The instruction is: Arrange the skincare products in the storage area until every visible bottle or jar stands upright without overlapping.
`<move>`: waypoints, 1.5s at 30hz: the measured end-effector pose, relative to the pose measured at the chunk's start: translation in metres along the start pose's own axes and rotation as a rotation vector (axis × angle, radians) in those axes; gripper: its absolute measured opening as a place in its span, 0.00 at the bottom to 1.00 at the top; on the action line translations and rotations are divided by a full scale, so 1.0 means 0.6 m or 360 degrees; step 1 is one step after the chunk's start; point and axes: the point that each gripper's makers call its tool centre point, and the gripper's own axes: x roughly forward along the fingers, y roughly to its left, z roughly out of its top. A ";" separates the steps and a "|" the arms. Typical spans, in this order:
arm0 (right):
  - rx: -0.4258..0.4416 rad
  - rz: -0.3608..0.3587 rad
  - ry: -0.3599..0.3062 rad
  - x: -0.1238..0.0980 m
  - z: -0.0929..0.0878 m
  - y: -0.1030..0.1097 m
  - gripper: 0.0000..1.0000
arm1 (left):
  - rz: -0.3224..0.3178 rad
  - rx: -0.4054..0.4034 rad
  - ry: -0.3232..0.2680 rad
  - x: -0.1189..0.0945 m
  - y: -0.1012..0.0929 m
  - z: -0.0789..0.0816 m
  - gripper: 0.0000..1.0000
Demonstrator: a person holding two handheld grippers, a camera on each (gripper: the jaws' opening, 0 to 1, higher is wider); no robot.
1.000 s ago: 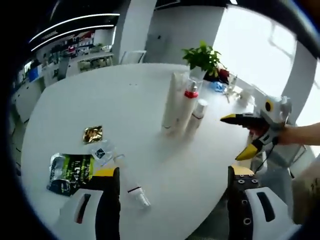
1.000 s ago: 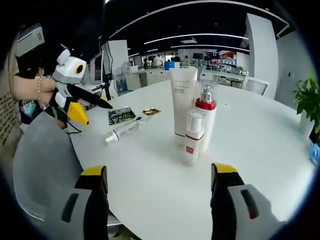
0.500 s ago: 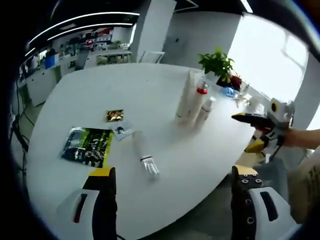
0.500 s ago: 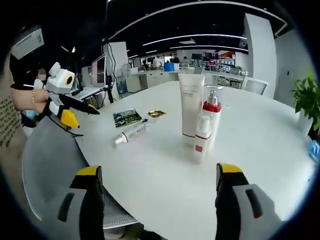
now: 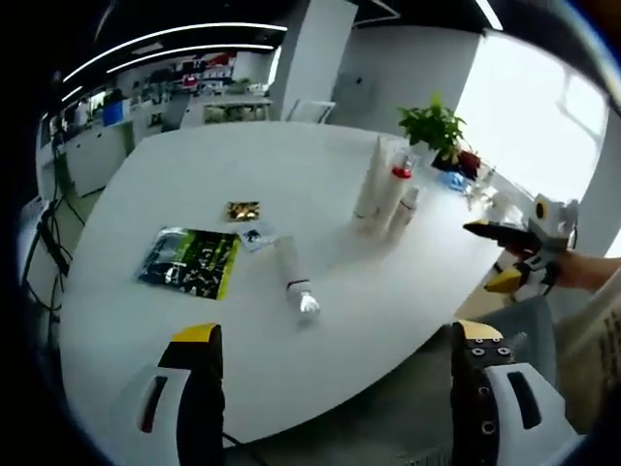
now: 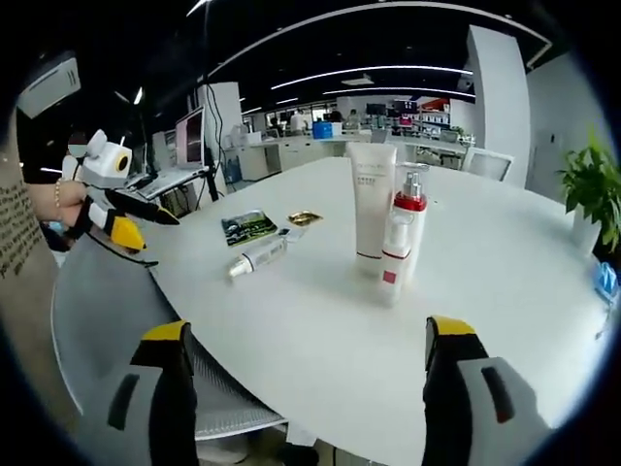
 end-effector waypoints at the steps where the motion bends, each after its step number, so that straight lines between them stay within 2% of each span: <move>1: 0.0004 -0.0005 -0.0004 -0.001 0.000 0.000 1.00 | 0.0001 0.0000 0.0002 -0.001 0.001 -0.001 0.96; 9: 0.0027 -0.0036 -0.0010 -0.007 -0.003 -0.004 1.00 | -0.0004 0.0017 0.0032 0.000 -0.001 -0.009 0.96; 11: 0.0032 -0.0044 -0.0010 -0.009 -0.004 -0.007 0.98 | 0.0000 0.0031 0.0068 0.006 -0.001 -0.013 0.96; 21: 0.0043 -0.0080 0.0010 -0.013 -0.010 -0.018 0.97 | 0.0016 0.0111 0.0230 0.063 0.002 -0.030 0.89; 22: 0.0050 -0.0083 0.0011 -0.014 -0.011 -0.019 0.97 | 0.0044 0.0146 0.0163 0.073 0.008 -0.018 0.87; 23: 0.0056 -0.0087 0.0012 -0.014 -0.011 -0.020 0.97 | 0.0044 0.0149 0.0143 0.078 0.009 -0.014 0.84; 27: 0.0068 -0.0099 0.0029 -0.015 -0.017 -0.024 0.96 | 0.0015 0.0117 0.0195 0.100 0.009 -0.007 0.70; 33: 0.0082 -0.0121 0.0052 -0.015 -0.022 -0.034 0.95 | 0.0050 0.0197 0.0260 0.129 0.018 0.000 0.65; 45: 0.0126 -0.0162 0.0082 -0.011 -0.031 -0.048 0.94 | 0.0153 0.0274 0.0377 0.186 0.052 -0.006 0.45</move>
